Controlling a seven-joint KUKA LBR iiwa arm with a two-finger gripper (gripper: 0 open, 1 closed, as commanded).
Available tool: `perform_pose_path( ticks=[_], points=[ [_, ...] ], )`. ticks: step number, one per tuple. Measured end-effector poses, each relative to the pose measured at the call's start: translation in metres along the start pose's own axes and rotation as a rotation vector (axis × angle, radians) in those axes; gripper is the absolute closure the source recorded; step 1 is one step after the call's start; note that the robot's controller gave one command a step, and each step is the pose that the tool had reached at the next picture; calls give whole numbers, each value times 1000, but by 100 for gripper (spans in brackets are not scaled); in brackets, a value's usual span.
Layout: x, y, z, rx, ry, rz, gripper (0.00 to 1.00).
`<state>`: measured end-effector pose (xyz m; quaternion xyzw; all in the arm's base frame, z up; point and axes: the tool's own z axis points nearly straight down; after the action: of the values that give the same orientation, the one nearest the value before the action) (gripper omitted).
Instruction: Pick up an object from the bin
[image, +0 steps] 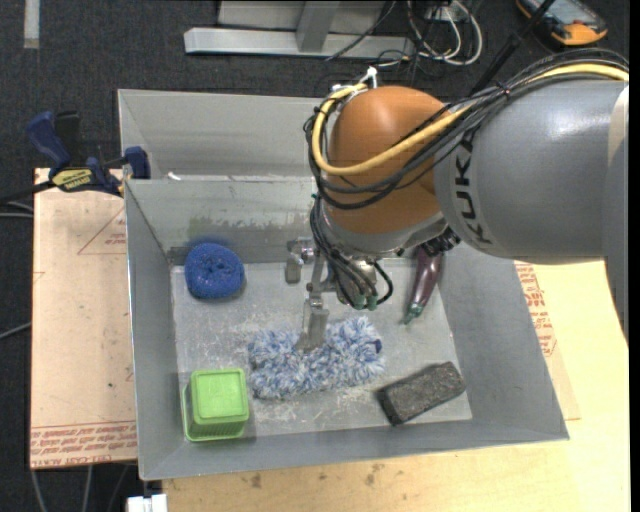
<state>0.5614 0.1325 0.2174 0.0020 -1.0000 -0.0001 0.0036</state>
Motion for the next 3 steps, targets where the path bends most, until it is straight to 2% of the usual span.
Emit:
perform_pose_path(
  ticks=[1, 2, 3],
  points=[
    [-1, -1, -5, -1, -8, 3, 0],
    [19, -17, 30, -2, -14, -61, 0],
    [36, -20, 91, -1, -11, -37, 0]
  ],
)
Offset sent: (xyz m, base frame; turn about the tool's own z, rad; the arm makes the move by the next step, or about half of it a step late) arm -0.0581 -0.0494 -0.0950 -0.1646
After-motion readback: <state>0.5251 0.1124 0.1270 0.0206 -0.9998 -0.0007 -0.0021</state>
